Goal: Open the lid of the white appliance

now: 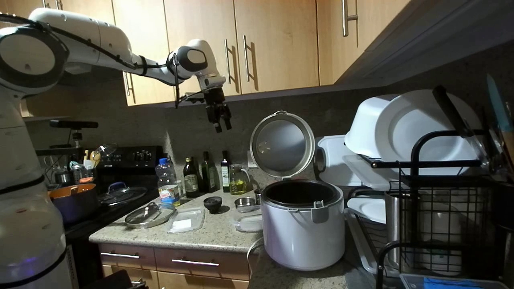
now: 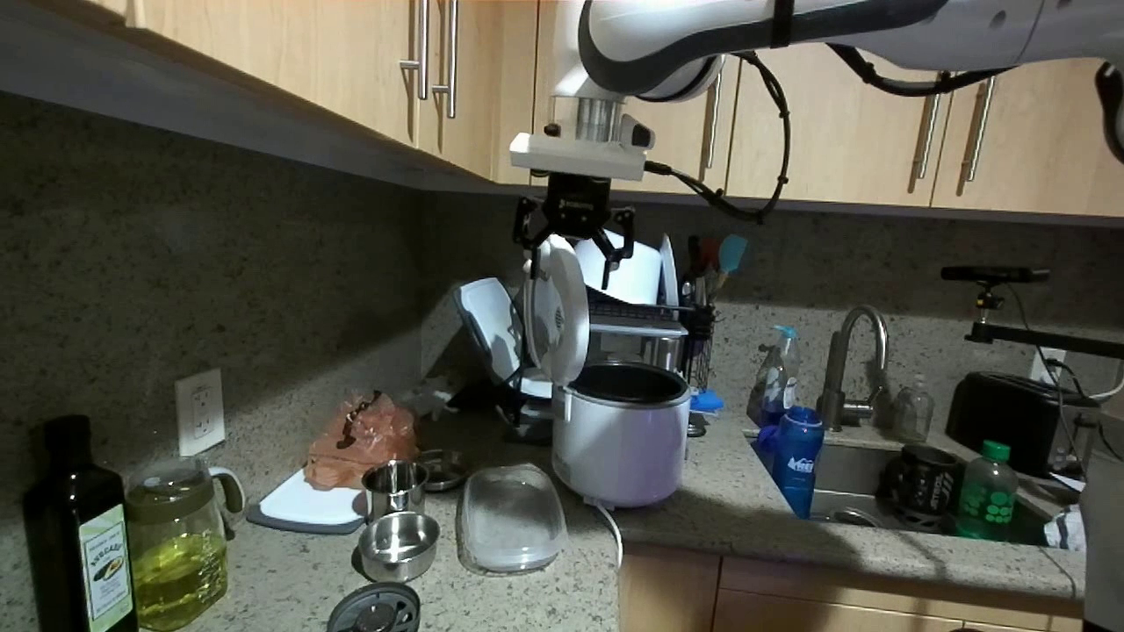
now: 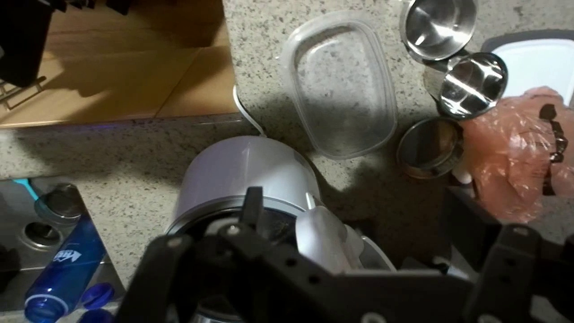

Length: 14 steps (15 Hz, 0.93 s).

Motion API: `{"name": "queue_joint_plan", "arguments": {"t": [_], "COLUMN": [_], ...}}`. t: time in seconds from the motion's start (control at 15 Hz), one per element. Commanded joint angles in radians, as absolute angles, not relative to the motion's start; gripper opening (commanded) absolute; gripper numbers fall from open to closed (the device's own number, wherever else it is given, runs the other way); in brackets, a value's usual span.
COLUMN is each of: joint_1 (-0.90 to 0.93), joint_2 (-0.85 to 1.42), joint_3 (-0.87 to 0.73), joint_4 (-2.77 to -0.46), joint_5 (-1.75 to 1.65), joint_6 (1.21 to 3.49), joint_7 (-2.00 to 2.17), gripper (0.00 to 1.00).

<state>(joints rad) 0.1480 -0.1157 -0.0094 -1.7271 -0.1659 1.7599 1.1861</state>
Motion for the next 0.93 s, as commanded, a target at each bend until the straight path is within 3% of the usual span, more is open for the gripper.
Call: {"name": "queue_joint_plan", "arguments": {"t": [0.0,0.87], "joint_1": [0.096,0.032], "joint_2": [-0.191,-0.225], "joint_3": [0.020,0.034], "joint_4": [-1.818,-1.859], "joint_5": [-0.147,-0.148], "joint_6": [1.715,1.695], "joint_7": [1.063,0.879], "gripper": [1.00,1.00]}}
